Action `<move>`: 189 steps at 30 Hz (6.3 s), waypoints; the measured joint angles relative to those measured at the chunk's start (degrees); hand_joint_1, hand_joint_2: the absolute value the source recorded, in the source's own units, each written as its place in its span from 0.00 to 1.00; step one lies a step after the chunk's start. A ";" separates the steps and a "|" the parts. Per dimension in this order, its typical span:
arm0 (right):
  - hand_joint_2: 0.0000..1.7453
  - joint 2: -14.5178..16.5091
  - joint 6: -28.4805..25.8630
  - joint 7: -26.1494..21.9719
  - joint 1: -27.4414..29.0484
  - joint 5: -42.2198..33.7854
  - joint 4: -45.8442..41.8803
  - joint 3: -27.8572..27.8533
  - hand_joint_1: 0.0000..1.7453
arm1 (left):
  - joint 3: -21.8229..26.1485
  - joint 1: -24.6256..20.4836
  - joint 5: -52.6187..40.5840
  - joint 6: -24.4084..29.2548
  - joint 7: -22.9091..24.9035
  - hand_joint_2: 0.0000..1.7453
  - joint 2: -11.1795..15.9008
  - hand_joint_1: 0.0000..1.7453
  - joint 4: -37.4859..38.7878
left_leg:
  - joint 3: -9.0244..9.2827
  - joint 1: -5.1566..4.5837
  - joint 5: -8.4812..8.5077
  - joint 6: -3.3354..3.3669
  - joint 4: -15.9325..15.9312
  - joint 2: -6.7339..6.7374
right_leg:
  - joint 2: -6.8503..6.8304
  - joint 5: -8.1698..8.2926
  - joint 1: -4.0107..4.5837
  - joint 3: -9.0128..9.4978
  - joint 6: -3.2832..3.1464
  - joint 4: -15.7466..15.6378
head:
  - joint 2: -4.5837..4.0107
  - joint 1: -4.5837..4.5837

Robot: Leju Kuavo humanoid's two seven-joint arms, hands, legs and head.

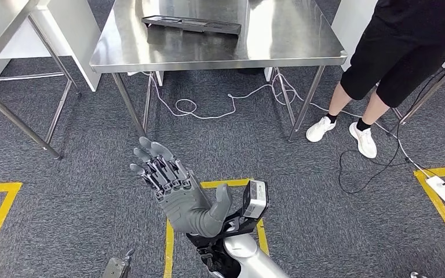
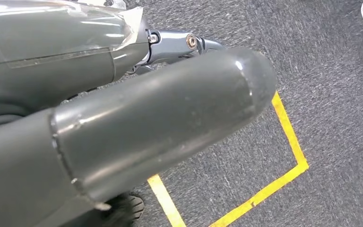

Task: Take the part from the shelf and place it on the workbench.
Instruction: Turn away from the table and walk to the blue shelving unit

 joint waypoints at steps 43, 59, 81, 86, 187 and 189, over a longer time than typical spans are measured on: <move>0.00 -4.03 -35.38 42.11 7.44 23.50 70.41 5.87 0.00 | 2.14 3.65 0.66 3.27 0.00 0.00 -0.04 0.00 -3.78 | -0.27 -1.21 2.16 4.18 -8.18 0.38 | 0.13 -8.10 -0.53 -4.34 2.30 14.52 | 0.00 0.68; 0.00 -5.87 -32.81 46.70 8.95 20.97 71.94 6.04 0.00 | 2.70 4.36 1.91 4.84 0.00 0.00 0.17 0.00 -3.87 | -1.21 -0.96 4.51 2.84 -8.77 0.43 | 0.33 -4.12 -0.25 4.65 1.37 -0.73 | 0.00 0.36; 0.00 -6.89 -32.38 41.73 10.61 15.57 71.97 1.64 0.00 | 5.69 5.24 6.77 4.23 0.13 0.00 2.73 0.00 9.93 | -1.26 -1.27 4.80 3.64 -9.51 0.51 | 0.25 -4.85 -0.62 4.13 2.19 0.18 | 0.00 0.47; 0.00 -7.20 -32.36 41.73 10.78 15.57 71.97 1.64 0.00 | 5.72 5.27 6.78 4.25 0.09 0.00 2.73 0.00 10.24 | -1.75 -0.75 5.77 3.76 -10.34 0.68 | 0.32 -11.71 -1.35 -1.89 2.08 13.85 | 0.00 0.75; 0.00 -8.09 -38.99 17.29 12.37 0.90 70.88 -14.44 0.00 | 11.78 8.31 4.28 3.19 0.02 0.00 2.26 0.00 4.15 | 3.14 -1.67 -1.41 2.22 -7.48 6.79 | -2.12 -2.55 -0.41 2.19 2.08 0.40 | -0.01 1.46; 0.00 -7.42 -38.96 16.67 12.72 0.78 70.88 -14.71 0.00 | 11.81 8.58 3.89 3.51 0.01 0.00 2.61 0.00 3.90 | 2.04 -1.29 -3.89 1.65 -4.40 3.94 | -0.89 -2.13 -1.11 2.46 1.09 0.15 | -0.01 1.33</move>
